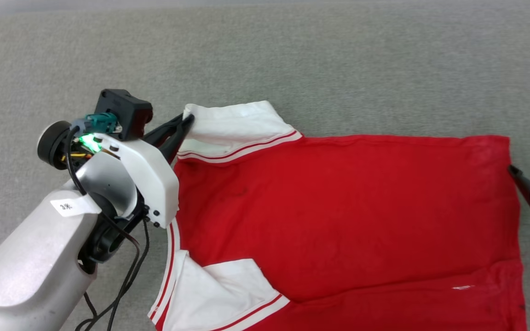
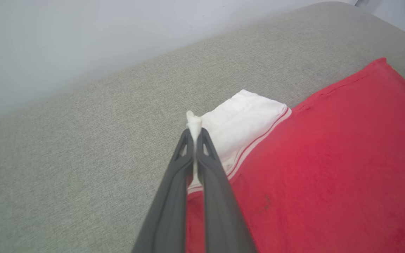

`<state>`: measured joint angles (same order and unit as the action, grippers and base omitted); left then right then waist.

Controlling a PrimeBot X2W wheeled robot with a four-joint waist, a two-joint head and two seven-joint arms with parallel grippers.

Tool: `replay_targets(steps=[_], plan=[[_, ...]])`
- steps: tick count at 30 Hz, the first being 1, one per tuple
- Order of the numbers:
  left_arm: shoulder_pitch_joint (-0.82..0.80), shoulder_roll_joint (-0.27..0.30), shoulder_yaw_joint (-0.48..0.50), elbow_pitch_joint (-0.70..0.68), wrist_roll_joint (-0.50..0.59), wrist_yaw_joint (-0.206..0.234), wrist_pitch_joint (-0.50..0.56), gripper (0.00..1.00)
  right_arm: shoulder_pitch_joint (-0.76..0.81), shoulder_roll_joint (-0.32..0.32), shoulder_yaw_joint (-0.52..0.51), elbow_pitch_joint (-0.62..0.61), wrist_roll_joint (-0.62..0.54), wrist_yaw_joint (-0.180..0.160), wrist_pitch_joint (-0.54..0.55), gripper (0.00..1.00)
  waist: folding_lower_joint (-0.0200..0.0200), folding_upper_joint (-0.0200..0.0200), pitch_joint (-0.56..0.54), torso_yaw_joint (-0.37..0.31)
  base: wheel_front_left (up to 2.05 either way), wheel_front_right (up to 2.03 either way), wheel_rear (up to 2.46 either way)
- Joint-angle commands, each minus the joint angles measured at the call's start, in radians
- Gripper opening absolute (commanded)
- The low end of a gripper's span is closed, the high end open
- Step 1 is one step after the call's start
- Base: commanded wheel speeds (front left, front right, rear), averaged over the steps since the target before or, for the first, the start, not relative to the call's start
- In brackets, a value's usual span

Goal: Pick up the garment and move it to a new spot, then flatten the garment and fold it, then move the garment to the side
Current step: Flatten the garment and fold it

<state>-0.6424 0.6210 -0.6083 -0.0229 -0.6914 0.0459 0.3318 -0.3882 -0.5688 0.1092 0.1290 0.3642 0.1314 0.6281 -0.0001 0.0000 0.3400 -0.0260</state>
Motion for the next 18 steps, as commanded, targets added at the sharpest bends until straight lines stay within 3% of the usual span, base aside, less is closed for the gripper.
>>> replay_targets(steps=[1, 9, 17, 18], plan=[[0.017, -0.004, 0.001, -0.025, -0.002, 0.011, -0.008, 0.00, -0.035, -0.021, 0.015, 0.032, 0.014, -0.002, 0.009, 1.00, 0.0001, 0.0000, 0.024, 0.028, 0.00, 0.00, 0.00], [0.012, -0.022, -0.007, -0.058, 0.012, 0.018, -0.039, 0.00, -0.120, -0.054, 0.055, 0.164, 0.080, -0.002, -0.005, 1.00, 0.0001, 0.0000, 0.066, 0.084, 0.00, 0.00, 0.00], [0.002, -0.047, -0.021, -0.041, 0.014, 0.007, -0.064, 0.00, -0.123, -0.048, 0.132, 0.260, 0.100, -0.001, -0.018, 1.00, 0.0001, 0.0000, 0.077, 0.107, 0.00, 0.00, 0.00], [0.002, -0.048, -0.022, -0.039, 0.014, 0.005, -0.066, 0.00, -0.118, -0.045, 0.141, 0.269, 0.104, -0.001, -0.021, 0.86, 0.0001, 0.0000, 0.077, 0.109, 0.00, 0.00, 0.00]])
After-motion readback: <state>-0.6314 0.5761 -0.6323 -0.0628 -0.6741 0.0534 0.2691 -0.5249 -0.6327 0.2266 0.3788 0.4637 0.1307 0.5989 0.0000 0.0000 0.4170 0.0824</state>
